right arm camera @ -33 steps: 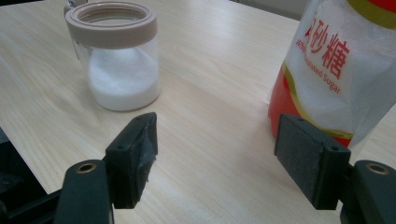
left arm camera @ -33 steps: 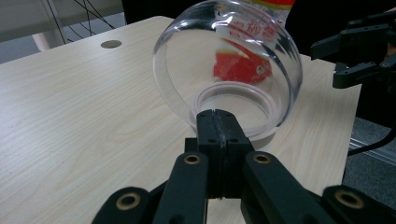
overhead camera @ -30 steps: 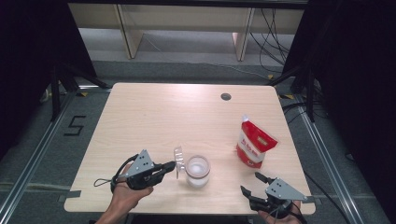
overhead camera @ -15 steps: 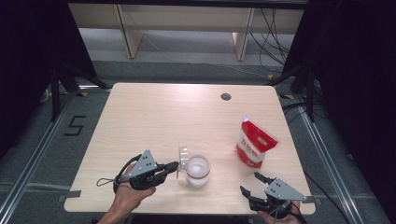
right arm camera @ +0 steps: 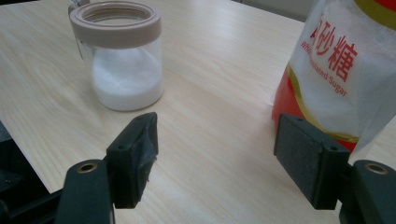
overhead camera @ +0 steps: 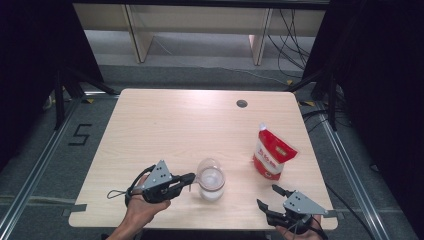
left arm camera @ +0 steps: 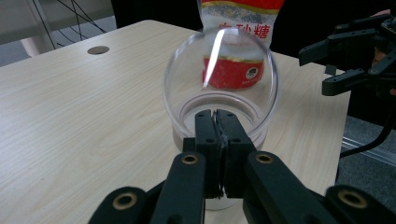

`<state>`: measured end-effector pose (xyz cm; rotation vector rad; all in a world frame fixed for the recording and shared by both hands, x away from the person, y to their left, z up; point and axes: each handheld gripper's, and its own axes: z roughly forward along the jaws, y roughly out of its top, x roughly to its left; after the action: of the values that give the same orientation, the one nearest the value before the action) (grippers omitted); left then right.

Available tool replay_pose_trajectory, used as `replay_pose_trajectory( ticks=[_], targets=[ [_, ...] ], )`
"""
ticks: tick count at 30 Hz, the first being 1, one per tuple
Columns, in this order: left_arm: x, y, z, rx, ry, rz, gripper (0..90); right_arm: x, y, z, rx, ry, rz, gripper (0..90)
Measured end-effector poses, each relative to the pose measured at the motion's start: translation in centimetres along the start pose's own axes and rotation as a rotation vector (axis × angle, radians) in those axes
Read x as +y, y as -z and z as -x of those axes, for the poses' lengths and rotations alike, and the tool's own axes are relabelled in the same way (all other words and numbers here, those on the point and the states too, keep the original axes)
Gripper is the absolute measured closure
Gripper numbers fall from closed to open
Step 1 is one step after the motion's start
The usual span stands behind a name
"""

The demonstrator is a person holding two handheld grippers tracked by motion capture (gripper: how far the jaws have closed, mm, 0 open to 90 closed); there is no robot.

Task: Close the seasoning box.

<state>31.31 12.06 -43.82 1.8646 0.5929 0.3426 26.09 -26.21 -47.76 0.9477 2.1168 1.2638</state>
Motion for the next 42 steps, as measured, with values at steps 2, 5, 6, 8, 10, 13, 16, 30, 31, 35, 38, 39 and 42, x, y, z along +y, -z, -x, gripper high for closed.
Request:
replay_pose_trajectory(
  ticks=[2, 5, 6, 8, 10, 13, 16, 30, 31, 35, 38, 39, 42],
  targets=[
    [-0.1, 0.1, 0.3, -0.003, 0.039, -0.002, 80.3, 0.0, 0.0, 0.0, 0.001, 0.007, -0.004, 31.3],
    [-0.2, 0.4, 0.1, -0.029, 0.029, -0.008, 70.0, 0.0, 0.0, 0.0, -0.001, 0.017, 0.007, 31.3],
    [-0.4, 0.6, 0.1, -0.030, 0.046, -0.008, 65.4, 0.0, 0.0, 0.0, 0.001, 0.017, 0.008, 31.3],
    [-1.0, 1.0, -0.2, -0.024, 0.105, -0.008, 51.5, 0.1, -0.1, 0.1, 0.009, 0.020, 0.031, 30.9],
    [-1.2, 1.1, -0.2, -0.025, 0.137, -0.007, 47.8, 0.1, -0.1, 0.1, 0.026, 0.019, 0.034, 30.7],
    [-1.8, 1.5, -0.2, -0.014, 0.206, -0.003, 40.1, 0.1, 0.0, 0.0, 0.038, -0.020, 0.042, 29.5],
    [-2.2, 1.8, -0.2, -0.005, 0.204, -0.018, 34.6, 0.1, 0.0, 0.1, 0.054, -0.048, 0.066, 27.3],
    [-4.9, 2.6, -0.6, 0.018, 0.115, -0.125, 21.8, 0.4, 0.2, 0.0, 0.060, -0.056, 0.084, 18.7],
    [-4.9, 2.6, -0.6, 0.014, 0.116, -0.120, 20.6, 0.4, 0.2, 0.1, 0.063, -0.051, 0.078, 18.7],
    [-5.2, 2.9, -0.5, -0.033, 0.113, -0.104, 14.9, 0.3, -0.1, 0.4, 0.072, -0.033, 0.082, 18.7],
    [-5.4, 3.2, -0.5, -0.026, 0.104, -0.121, 15.1, 0.3, -0.1, 0.5, 0.079, -0.036, 0.072, 18.8],
    [-5.5, 3.2, -0.5, -0.026, 0.107, -0.118, 15.1, 0.2, 0.0, 0.7, 0.071, -0.035, 0.061, 18.5],
    [-5.9, 3.5, -0.4, -0.006, 0.089, -0.129, 15.2, 0.0, -0.1, 0.9, 0.082, -0.047, 0.034, 18.1]
  ],
)
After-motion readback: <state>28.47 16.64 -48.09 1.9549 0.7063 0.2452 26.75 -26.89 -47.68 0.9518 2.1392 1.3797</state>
